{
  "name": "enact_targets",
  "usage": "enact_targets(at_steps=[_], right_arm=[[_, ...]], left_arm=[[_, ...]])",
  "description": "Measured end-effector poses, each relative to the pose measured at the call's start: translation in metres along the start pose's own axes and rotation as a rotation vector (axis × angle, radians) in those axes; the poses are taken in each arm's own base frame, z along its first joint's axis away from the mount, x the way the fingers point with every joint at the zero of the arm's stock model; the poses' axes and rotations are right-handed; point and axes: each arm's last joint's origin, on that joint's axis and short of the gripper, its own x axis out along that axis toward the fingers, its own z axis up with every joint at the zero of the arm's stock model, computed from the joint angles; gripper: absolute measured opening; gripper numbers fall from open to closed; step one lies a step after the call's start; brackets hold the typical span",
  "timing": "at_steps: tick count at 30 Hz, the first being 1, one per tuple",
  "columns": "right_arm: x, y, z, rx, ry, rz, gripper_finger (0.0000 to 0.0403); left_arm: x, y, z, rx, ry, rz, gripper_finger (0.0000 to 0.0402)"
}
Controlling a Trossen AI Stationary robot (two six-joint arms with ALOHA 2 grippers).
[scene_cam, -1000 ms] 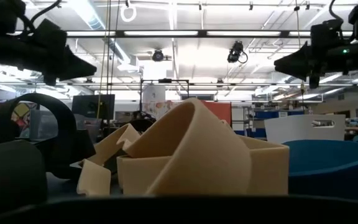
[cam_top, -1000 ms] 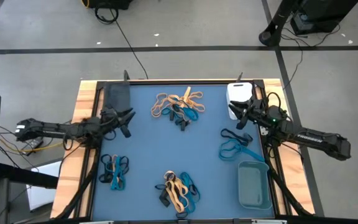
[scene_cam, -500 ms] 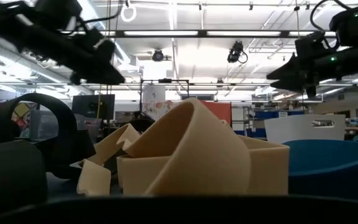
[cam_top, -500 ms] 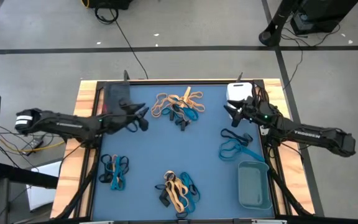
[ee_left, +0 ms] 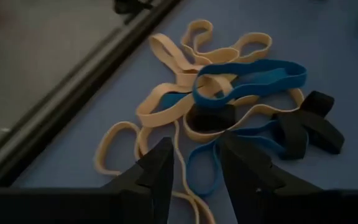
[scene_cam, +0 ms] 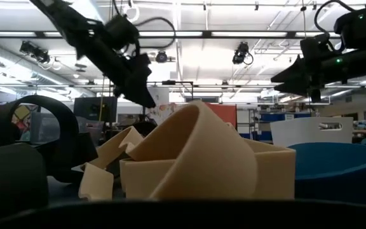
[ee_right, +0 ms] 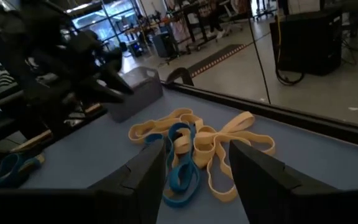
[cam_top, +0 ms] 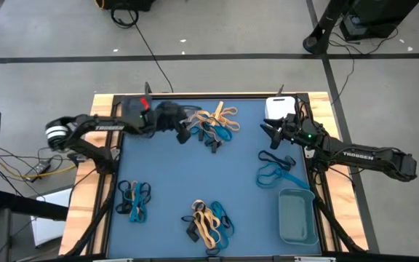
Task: Sort rubber bands into baskets
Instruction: Put the yellow rubber band into the black bin
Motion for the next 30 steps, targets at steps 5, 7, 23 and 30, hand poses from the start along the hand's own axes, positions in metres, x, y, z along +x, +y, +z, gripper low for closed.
enact_targets(at_steps=[5, 7, 23, 30], right_arm=[[0.0, 0.003, -0.001, -0.016, 0.006, 0.021, 0.0181], [0.0, 0.004, -0.001, -0.028, 0.01, 0.029, 0.0178], [0.005, 0.002, -0.01, -0.087, 0.067, -0.031, 0.0158], [0.007, 0.001, -0.012, -0.095, 0.073, -0.059, 0.0133]], left_arm=[[0.029, 0.014, -0.006, 0.068, 0.118, -0.023, 0.0132], [0.038, 0.018, -0.009, 0.074, 0.161, -0.018, 0.0131], [0.068, 0.032, -0.024, 0.093, 0.299, 0.002, 0.0131], [0.069, 0.034, -0.018, 0.094, 0.239, 0.046, 0.0131]])
